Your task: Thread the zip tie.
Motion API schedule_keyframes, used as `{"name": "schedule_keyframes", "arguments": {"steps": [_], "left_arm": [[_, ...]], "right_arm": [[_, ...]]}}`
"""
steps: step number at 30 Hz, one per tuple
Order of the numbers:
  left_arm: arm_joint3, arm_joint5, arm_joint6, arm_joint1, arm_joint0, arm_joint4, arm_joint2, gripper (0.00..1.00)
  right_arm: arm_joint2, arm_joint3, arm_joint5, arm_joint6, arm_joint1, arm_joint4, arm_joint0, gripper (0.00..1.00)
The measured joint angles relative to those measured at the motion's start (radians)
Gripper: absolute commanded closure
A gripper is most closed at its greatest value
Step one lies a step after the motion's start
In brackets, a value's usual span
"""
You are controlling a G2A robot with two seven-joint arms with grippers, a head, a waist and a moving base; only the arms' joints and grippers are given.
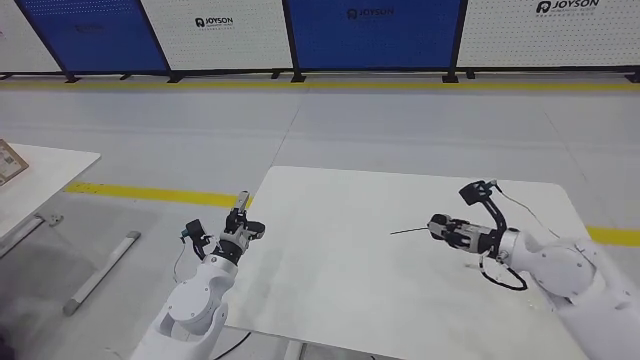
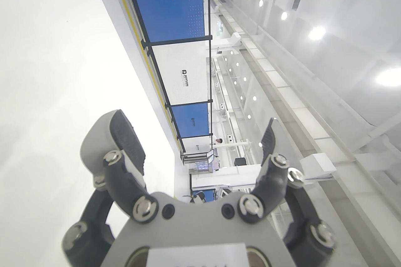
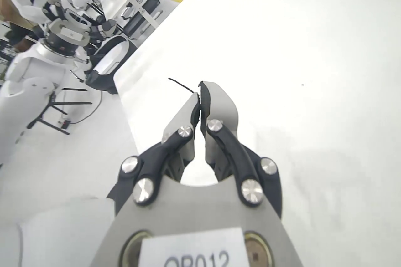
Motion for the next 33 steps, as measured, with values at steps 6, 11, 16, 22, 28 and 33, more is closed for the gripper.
{"name": "schedule_keyframes", "arguments": {"steps": [6,11,16,22,28,33], "left_arm": [[0.0,0.0,0.0,0.0,0.0,0.0,0.0,0.0],[0.0,0.0,0.0,0.0,0.0,0.0,0.0,0.0],[0.0,0.0,0.0,0.0,0.0,0.0,0.0,0.0],[0.0,0.0,0.0,0.0,0.0,0.0,0.0,0.0],[0.0,0.0,0.0,0.0,0.0,0.0,0.0,0.0],[0.0,0.0,0.0,0.0,0.0,0.0,0.0,0.0]], "right_arm": [[-0.068,-0.02,0.001,-0.026,-0.005,-0.095,0.032,1.0],[-0.075,-0.013,0.001,-0.028,-0.005,-0.078,0.035,1.0],[-0.075,-0.013,0.001,-0.028,-0.005,-0.078,0.035,1.0],[-0.083,-0.026,0.001,-0.15,-0.01,-0.219,0.026,1.0],[-0.173,-0.075,0.001,-0.254,0.002,-0.392,0.051,1.0],[-0.3,-0.108,0.001,-0.35,0.036,-0.489,0.102,1.0]]}}
